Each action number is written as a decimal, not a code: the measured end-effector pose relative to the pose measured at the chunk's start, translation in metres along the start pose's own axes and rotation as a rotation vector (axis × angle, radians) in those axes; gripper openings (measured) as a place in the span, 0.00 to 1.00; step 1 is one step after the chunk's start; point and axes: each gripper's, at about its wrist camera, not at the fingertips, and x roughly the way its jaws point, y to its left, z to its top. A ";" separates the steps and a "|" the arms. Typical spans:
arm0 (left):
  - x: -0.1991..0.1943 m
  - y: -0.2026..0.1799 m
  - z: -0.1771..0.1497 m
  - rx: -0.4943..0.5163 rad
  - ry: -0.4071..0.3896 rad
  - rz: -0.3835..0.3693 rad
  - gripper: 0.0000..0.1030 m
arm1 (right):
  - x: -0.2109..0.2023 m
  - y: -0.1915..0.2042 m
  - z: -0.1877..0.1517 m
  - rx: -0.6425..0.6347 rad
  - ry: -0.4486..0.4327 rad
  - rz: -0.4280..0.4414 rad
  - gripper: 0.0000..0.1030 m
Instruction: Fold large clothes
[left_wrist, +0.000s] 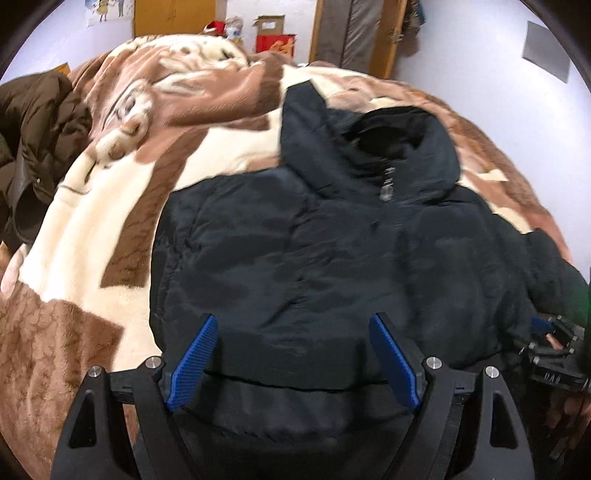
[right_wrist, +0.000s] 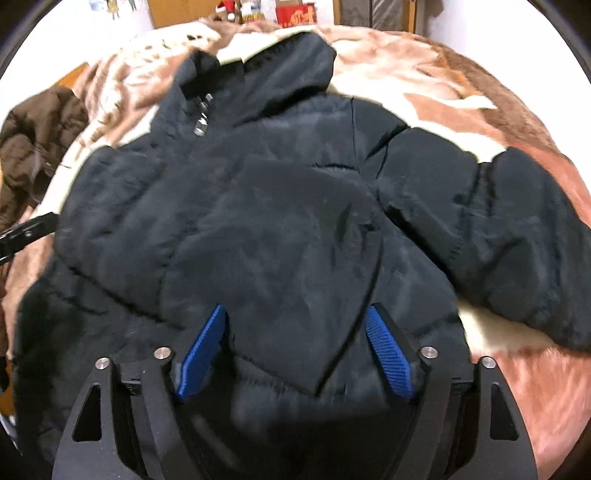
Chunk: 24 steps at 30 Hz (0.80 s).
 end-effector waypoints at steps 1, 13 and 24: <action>0.007 0.003 0.001 -0.001 0.009 0.007 0.83 | 0.004 -0.002 0.005 -0.002 -0.005 -0.021 0.75; 0.022 0.027 0.040 0.011 -0.049 0.046 0.83 | -0.039 -0.016 0.030 0.049 -0.148 -0.035 0.75; 0.087 0.034 0.044 0.011 0.009 0.101 0.86 | 0.058 -0.008 0.071 0.010 -0.032 -0.013 0.49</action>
